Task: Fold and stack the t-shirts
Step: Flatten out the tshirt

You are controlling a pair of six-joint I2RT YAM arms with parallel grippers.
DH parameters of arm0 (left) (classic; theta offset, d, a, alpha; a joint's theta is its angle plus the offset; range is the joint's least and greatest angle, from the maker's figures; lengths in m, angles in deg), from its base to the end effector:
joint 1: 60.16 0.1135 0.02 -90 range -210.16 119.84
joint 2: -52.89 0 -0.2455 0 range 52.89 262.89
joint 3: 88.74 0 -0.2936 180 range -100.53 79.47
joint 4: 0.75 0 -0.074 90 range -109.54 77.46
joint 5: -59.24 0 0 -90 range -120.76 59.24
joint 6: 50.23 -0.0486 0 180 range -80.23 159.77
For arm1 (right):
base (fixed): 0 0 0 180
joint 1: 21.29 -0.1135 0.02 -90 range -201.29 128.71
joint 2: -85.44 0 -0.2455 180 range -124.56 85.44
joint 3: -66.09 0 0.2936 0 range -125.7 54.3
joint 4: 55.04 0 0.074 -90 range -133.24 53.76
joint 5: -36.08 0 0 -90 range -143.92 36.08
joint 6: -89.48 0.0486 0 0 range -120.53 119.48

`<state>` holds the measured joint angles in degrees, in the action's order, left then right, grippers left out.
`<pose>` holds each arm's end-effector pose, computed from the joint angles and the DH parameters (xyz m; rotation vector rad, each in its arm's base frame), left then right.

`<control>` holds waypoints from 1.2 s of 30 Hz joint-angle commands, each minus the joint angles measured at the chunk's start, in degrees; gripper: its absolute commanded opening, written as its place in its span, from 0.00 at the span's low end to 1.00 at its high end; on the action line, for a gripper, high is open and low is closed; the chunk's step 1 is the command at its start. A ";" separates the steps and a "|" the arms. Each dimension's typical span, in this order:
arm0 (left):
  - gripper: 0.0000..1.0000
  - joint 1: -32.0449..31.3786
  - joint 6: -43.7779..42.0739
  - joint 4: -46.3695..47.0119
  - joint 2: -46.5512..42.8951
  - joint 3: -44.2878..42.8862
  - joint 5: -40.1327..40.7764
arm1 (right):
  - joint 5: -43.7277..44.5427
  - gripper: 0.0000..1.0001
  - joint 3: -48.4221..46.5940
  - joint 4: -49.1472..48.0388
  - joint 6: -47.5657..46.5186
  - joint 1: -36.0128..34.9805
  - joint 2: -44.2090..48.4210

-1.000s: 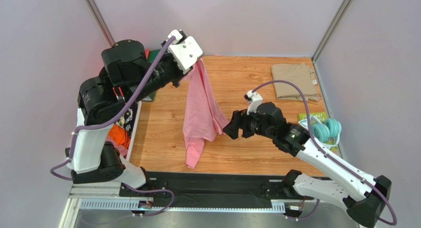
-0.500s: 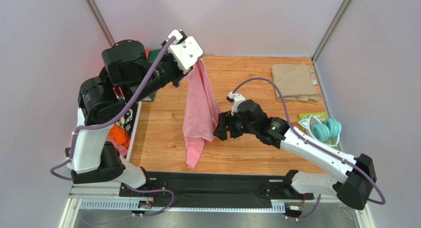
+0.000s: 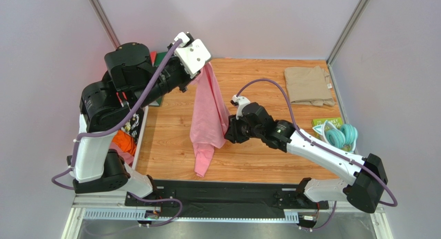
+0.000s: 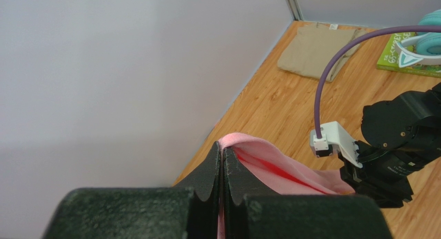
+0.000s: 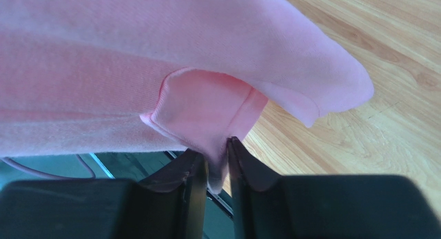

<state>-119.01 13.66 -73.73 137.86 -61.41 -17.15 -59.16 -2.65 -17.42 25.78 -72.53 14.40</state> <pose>0.1291 -0.1914 0.6185 0.9854 1.3430 -0.2360 0.2016 0.2581 0.2554 -0.5679 2.3304 0.7871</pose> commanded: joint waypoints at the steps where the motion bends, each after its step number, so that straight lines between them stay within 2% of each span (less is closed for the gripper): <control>1: 0.00 -0.30 -1.05 1.42 -1.65 0.08 0.55 | 0.75 0.18 -2.38 -2.36 -0.55 -0.26 0.12; 7: 0.00 -0.30 -1.22 1.42 -1.65 0.60 0.89 | 1.80 0.00 -2.90 0.36 -1.17 -0.35 1.87; 12: 0.00 -0.30 -2.63 2.39 -2.26 1.31 2.30 | 9.18 0.00 -6.15 9.23 -3.01 -0.35 10.21; 16: 0.00 -0.30 -4.91 3.70 -2.61 -0.80 3.53 | 14.63 0.00 -13.35 16.52 -4.68 -0.26 18.56; 20: 0.00 -0.21 -7.63 4.32 -4.81 3.92 6.34 | 19.29 0.00 -25.71 24.69 -7.22 -0.26 23.31; 27: 0.00 4.44 -11.33 4.67 -12.79 15.62 7.40 | 24.04 0.00 -37.08 30.60 -11.00 -0.26 23.85; 36: 0.00 8.14 -12.21 4.41 -18.60 25.03 6.52 | 26.68 0.00 -40.61 32.54 -12.68 -0.26 19.72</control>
<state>-111.71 3.17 -70.65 121.56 -39.05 -11.32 -34.88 -41.58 13.48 15.49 -72.53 36.47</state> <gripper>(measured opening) 0.005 0.015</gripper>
